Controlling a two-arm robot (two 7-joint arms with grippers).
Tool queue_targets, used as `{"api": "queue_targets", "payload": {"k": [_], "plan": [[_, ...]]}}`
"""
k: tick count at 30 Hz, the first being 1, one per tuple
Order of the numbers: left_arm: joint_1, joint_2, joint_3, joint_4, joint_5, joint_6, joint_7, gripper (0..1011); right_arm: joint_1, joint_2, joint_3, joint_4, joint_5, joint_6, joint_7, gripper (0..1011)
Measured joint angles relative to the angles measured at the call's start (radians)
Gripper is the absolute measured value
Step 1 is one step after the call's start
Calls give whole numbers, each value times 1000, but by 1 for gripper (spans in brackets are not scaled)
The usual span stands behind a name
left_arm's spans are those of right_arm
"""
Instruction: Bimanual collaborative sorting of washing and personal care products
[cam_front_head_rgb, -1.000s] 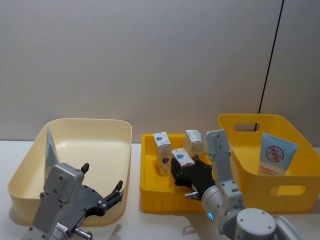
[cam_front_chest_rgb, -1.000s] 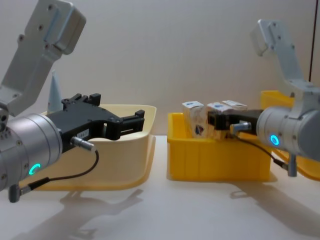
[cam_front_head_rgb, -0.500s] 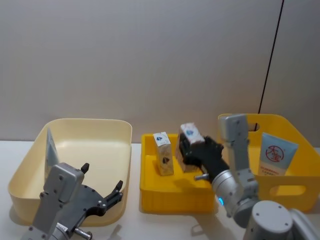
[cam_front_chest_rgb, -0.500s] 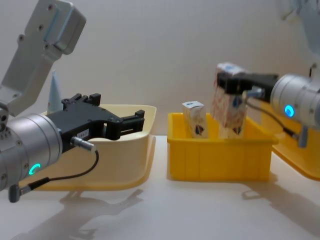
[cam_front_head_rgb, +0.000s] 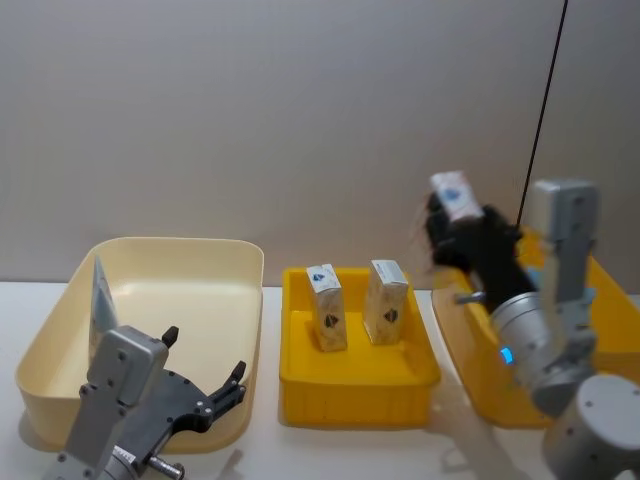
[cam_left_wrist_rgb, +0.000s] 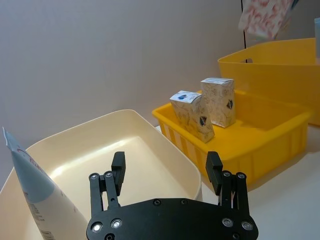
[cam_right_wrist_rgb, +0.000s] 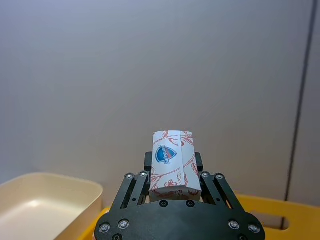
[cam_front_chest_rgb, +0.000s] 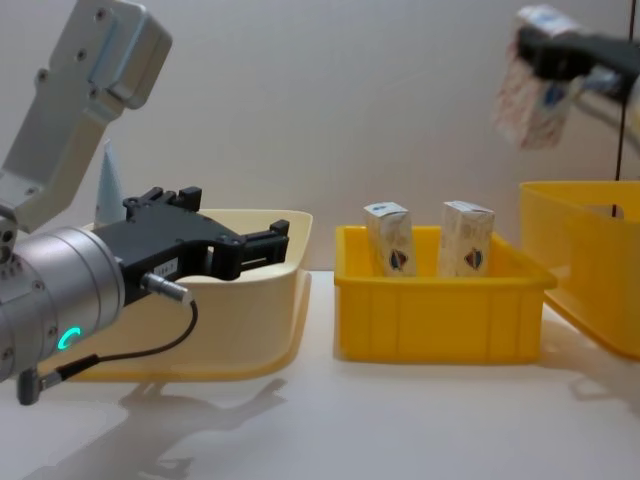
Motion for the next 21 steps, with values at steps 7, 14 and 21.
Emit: {"api": "queue_targets", "payload": {"k": [7,14,21], "plan": [[0,0,0,0,0,0,0,1003,-16,28,73,-54,0,-41,-29,402],[0,0,0,0,0,0,0,1003,-40,51,140,-97,-8,-65,-64,403],[0,0,0,0,0,0,0,1003,-75,73,211,-140,-22,-74,-104,402]]}}
